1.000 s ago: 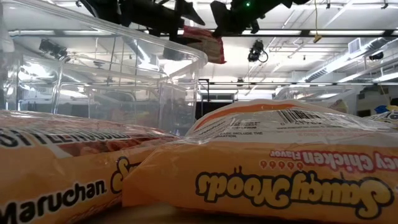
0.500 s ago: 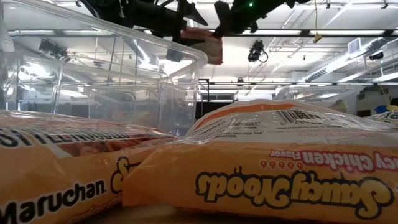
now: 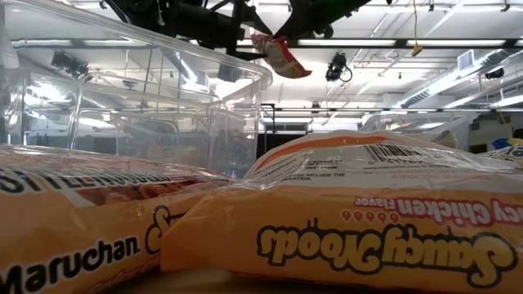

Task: Sort Maruchan noodles
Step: Put the orange noodle pack into the top left transparent bin

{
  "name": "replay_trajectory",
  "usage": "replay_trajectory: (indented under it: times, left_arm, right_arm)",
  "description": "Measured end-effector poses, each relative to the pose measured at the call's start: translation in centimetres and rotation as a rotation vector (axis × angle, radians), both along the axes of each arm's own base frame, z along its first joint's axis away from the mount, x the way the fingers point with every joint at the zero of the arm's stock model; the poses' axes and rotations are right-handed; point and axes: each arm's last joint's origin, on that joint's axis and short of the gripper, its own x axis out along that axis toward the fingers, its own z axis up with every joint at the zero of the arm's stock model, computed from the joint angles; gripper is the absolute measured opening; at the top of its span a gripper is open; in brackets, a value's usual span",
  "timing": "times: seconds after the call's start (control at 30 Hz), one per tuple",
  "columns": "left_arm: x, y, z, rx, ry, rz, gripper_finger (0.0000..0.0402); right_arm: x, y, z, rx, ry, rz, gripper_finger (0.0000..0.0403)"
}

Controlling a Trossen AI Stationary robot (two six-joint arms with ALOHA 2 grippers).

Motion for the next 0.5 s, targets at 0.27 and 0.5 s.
replay_trajectory:
  times: [0.27,0.5]
  left_arm:
    - [0.07,-0.11,0.01,0.007,0.002,-0.049,0.0306]
    - [0.05,0.12,-0.34,0.033,0.058,-0.017,0.0329]
  right_arm:
    - [-0.02,-0.04,-0.01,0.004,-0.002,-0.009,0.0001]
    - [0.08,0.15,-0.06,0.022,-0.001,0.064,0.0001]
